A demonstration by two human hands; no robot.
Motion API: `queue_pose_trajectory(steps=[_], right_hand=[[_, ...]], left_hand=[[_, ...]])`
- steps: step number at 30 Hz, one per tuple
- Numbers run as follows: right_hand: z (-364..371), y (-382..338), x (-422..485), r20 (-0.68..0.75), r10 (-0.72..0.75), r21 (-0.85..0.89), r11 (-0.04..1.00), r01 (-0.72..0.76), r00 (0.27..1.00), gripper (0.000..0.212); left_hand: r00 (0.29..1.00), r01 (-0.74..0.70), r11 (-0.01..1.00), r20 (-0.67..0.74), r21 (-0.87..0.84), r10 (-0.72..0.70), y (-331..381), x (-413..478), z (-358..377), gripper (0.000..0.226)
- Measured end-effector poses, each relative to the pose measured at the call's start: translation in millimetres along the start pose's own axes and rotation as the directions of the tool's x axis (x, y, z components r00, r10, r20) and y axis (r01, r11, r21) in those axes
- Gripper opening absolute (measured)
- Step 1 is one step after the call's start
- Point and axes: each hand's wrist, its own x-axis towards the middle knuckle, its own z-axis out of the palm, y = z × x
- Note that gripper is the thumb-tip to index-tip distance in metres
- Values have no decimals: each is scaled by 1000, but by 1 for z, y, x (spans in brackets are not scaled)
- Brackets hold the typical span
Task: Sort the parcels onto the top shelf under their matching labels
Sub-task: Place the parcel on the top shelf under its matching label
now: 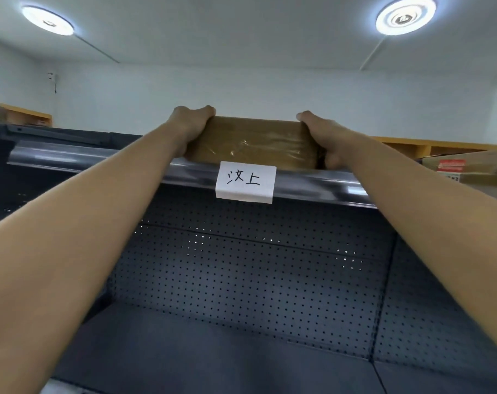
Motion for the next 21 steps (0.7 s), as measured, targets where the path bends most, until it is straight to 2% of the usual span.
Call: queue_pose_trajectory(steps=[3, 7, 12, 16, 18, 21], right_hand=[[-3, 8, 10, -8, 14, -70, 997, -14, 1000, 50], [1, 9, 7, -54, -1, -123, 992, -6, 999, 56], [6, 13, 9, -168, -66, -204, 978, 30, 984, 60], [9, 16, 6, -219, -75, -229, 973, 23, 973, 88], [9, 17, 3, -239, -104, -275, 961, 35, 965, 85], [10, 17, -7, -257, -291, -450, 880, 153, 922, 57]], left_hand=[[1000, 1, 998, 19, 57, -2, -9, 10, 5, 55], [998, -45, 970, -30, 238, 54, -15, 21, 11, 53], [992, -68, 923, -70, 378, 101, -18, 23, 23, 66], [986, -72, 887, -101, 457, 132, -21, 20, 28, 69], [976, -84, 860, -132, 503, 173, -24, 18, 29, 69], [950, -148, 821, -153, 551, 274, -27, 4, 28, 67]])
